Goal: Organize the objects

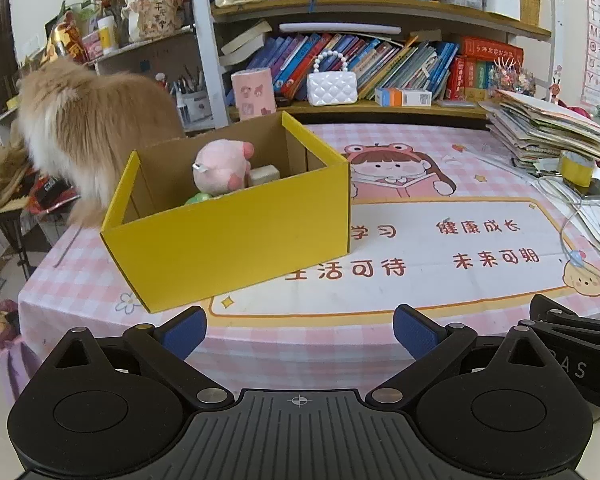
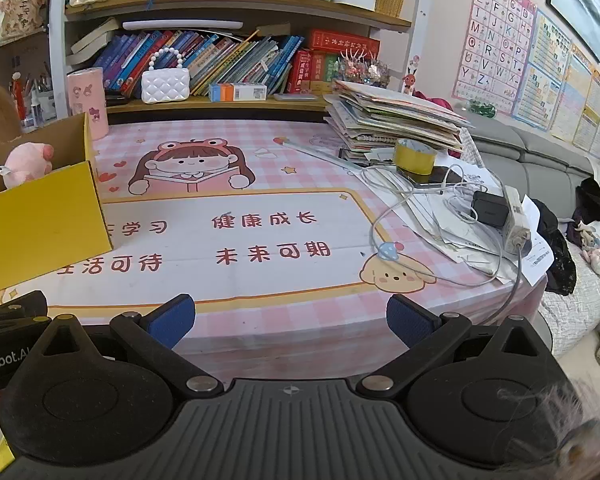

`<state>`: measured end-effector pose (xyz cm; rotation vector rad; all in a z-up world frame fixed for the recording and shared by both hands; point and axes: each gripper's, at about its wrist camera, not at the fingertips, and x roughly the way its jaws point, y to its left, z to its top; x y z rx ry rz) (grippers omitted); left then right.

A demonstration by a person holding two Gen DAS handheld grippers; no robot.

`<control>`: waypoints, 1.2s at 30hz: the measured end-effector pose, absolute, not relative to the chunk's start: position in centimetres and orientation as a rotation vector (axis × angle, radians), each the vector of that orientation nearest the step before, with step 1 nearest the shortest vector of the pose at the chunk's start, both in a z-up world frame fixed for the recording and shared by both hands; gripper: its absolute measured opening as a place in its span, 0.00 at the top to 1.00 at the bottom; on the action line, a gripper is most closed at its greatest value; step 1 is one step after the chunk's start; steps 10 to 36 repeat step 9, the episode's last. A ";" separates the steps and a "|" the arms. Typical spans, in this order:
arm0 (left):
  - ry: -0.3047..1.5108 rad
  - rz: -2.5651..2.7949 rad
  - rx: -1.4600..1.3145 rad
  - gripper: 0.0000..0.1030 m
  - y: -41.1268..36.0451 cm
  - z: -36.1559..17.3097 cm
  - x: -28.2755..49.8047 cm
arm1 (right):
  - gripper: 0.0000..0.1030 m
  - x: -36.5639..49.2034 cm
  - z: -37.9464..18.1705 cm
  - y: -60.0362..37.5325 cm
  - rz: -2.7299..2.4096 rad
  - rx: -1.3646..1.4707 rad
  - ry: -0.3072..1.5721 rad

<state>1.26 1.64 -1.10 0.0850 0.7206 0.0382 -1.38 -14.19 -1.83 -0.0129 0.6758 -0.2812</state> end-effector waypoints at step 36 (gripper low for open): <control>0.737 0.040 0.074 0.00 1.5 -1.4 1.8 | 0.00 -0.9 -2.0 -14.2 -0.277 -0.013 0.687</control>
